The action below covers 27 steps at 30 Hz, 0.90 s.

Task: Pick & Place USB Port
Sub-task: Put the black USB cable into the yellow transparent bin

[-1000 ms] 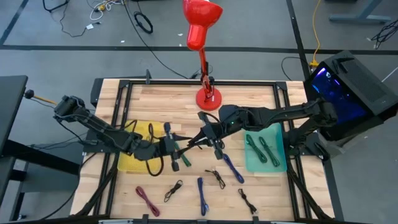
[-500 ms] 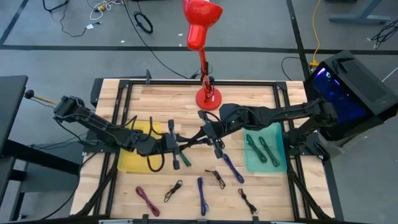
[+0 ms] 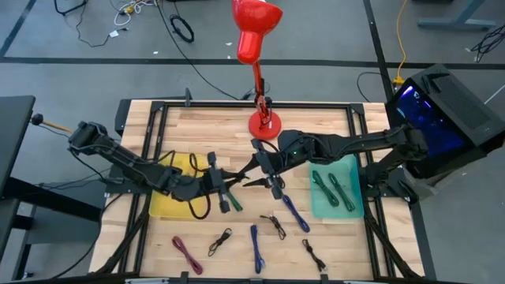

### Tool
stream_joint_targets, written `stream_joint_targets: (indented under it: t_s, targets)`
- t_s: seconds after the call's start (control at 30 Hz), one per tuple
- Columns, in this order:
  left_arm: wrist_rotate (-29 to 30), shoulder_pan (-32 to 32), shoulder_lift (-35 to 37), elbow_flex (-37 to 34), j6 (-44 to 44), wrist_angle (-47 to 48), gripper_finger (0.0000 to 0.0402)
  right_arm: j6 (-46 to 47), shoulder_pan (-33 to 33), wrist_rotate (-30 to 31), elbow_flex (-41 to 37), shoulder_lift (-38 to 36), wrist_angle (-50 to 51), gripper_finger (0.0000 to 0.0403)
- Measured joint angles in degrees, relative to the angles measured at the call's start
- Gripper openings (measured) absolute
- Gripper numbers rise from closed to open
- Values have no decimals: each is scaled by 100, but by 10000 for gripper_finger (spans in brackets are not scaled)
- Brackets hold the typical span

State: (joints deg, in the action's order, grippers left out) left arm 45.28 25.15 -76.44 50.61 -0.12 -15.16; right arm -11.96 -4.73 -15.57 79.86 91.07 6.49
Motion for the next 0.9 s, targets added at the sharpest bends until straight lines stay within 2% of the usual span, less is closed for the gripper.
stream_joint_targets:
  t_s: [0.1,0.17,0.3,0.37,0.5,0.67,0.77,0.9]
  targets:
    - [538,164,41,0,-706,819,14,120,101,-2,1,0,161,213]
    - [895,309,162,0,-1487,1643,14,143,177,125,2,0,392,229]
    - [1340,688,524,0,-3903,3755,14,249,297,465,1,0,981,244]
    - [1354,895,687,0,-5253,4847,14,250,331,584,0,0,1220,245]
    - [803,1247,791,0,-7709,6741,14,249,382,872,-87,0,1338,247]
    - [-550,1480,698,0,-10028,8711,14,205,518,915,-99,0,1490,247]
    - [-1400,1587,708,-2,-10865,9506,14,205,597,918,-99,0,1536,247]
    - [-2197,1599,708,-2,-11321,9787,14,203,741,961,-99,0,1733,247]
